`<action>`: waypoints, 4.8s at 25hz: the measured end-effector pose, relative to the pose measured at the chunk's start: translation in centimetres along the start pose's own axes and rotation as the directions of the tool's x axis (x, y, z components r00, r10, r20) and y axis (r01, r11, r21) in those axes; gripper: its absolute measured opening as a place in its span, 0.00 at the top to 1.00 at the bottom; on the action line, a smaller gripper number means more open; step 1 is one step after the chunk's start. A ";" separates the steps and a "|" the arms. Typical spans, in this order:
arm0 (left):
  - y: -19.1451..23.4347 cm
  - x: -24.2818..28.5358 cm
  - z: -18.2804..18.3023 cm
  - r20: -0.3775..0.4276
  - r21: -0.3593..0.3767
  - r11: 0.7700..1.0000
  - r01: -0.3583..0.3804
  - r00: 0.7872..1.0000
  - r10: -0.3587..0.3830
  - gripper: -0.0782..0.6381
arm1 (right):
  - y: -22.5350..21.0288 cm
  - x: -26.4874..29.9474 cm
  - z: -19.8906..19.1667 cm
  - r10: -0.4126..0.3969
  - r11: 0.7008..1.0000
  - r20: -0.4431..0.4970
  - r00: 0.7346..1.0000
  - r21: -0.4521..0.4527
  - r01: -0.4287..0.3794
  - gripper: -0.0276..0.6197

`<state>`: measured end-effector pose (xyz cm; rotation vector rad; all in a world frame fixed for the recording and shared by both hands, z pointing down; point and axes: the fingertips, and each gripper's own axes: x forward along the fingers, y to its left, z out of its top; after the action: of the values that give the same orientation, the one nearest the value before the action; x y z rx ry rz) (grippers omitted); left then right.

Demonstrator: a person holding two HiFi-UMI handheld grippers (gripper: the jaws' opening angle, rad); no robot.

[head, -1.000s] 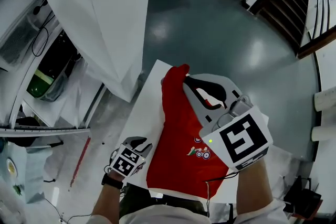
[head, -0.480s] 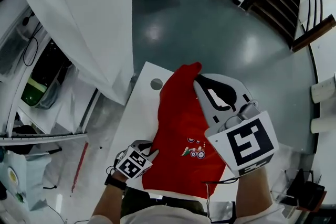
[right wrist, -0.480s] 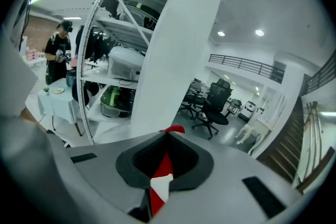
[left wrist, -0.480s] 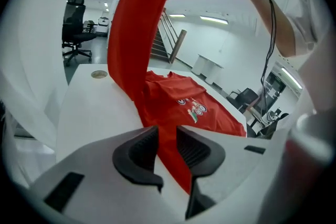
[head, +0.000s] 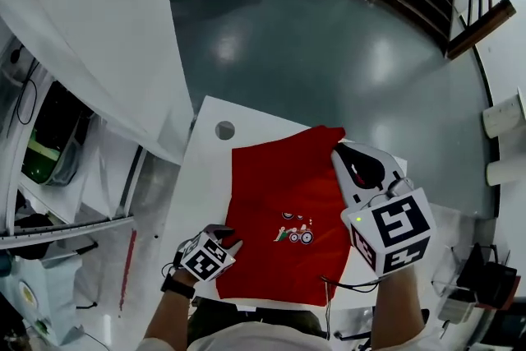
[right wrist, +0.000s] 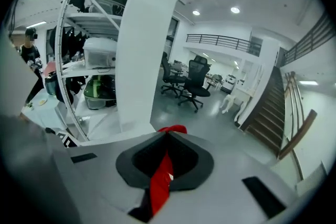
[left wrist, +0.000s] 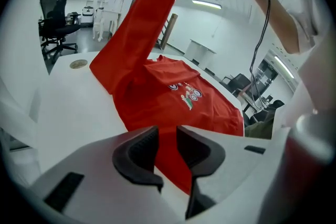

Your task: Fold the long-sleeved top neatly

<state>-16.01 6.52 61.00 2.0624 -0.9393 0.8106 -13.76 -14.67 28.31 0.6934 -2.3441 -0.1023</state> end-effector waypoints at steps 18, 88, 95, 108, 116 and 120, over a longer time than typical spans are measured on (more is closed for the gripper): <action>0.6 1.3 0.8 -0.073 0.037 0.999 -0.015 0.997 0.017 0.73 | -5.6 -1.8 -18.4 -0.072 0.955 -0.241 0.968 0.263 0.137 0.93; -5.2 -0.2 -0.7 -0.023 0.139 0.988 -0.064 0.997 0.068 0.73 | 7.7 -9.2 -41.5 0.085 0.909 -0.399 0.913 0.407 0.093 0.77; -8.4 -0.9 -3.3 -0.015 0.107 0.987 -0.118 0.993 0.120 0.72 | 12.0 -12.2 -43.1 0.151 0.925 -0.365 0.919 0.381 0.000 0.77; -12.2 -3.3 -9.4 0.012 0.080 0.967 -0.242 0.970 0.242 0.68 | 18.4 -18.1 -48.2 0.173 0.927 -0.352 0.920 0.375 -0.031 0.76; -14.1 -3.5 -11.6 0.004 0.293 0.895 -0.336 0.937 0.350 0.67 | 22.4 -18.9 -49.2 0.209 0.976 -0.405 0.890 0.137 -0.166 0.74; -15.1 -2.9 -13.0 -0.024 0.388 0.858 -0.337 0.927 0.375 0.66 | 23.0 -18.7 -49.7 0.192 0.981 -0.433 0.881 0.056 -0.186 0.73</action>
<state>-8.50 25.17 60.63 2.1690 -1.2067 1.3735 19.04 20.01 61.00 0.4324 -1.9631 0.1436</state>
